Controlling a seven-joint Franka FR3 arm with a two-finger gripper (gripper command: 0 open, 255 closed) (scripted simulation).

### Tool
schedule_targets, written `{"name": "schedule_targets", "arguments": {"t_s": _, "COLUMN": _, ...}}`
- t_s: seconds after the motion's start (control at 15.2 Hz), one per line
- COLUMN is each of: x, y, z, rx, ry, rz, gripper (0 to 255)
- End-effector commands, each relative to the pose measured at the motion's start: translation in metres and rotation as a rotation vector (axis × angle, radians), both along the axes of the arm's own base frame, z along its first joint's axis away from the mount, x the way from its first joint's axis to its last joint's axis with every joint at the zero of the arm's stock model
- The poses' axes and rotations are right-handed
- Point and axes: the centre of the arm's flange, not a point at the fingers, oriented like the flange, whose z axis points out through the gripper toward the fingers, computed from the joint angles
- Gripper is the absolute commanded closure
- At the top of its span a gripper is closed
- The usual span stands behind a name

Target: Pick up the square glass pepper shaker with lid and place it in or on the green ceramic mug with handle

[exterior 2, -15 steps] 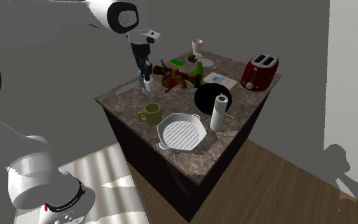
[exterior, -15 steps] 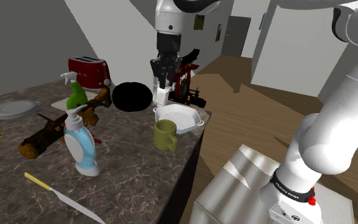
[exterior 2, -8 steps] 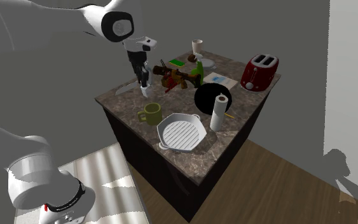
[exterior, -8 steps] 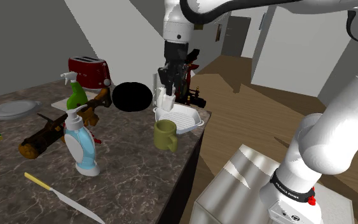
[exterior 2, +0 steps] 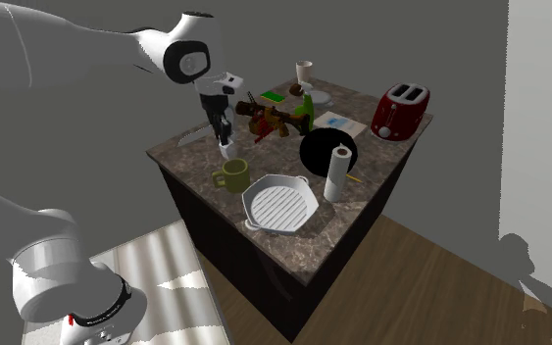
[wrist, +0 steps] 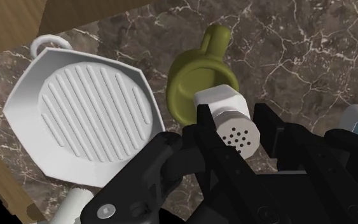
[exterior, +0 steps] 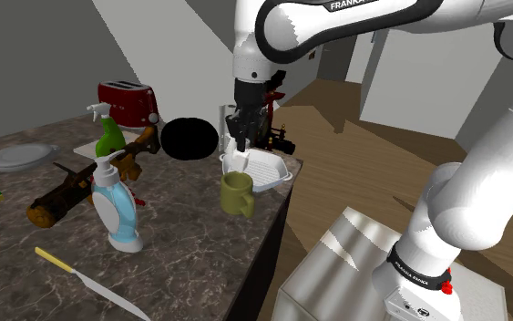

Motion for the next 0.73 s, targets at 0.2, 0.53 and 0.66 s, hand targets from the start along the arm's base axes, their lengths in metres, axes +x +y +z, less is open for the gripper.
{"name": "schedule_targets", "arguments": {"t_s": 0.2, "x": -0.001, "y": 0.0, "z": -0.026, "rx": 0.0, "ry": -0.001, "rz": 0.0, "gripper": 255}}
{"name": "schedule_targets", "arguments": {"t_s": 0.53, "x": -0.001, "y": 0.0, "z": -0.043, "rx": 0.0, "ry": -0.001, "rz": 0.0, "gripper": 255}}
{"name": "schedule_targets", "arguments": {"t_s": 0.66, "x": -0.001, "y": 0.0, "z": -0.043, "rx": 0.0, "ry": -0.001, "rz": 0.0, "gripper": 255}}
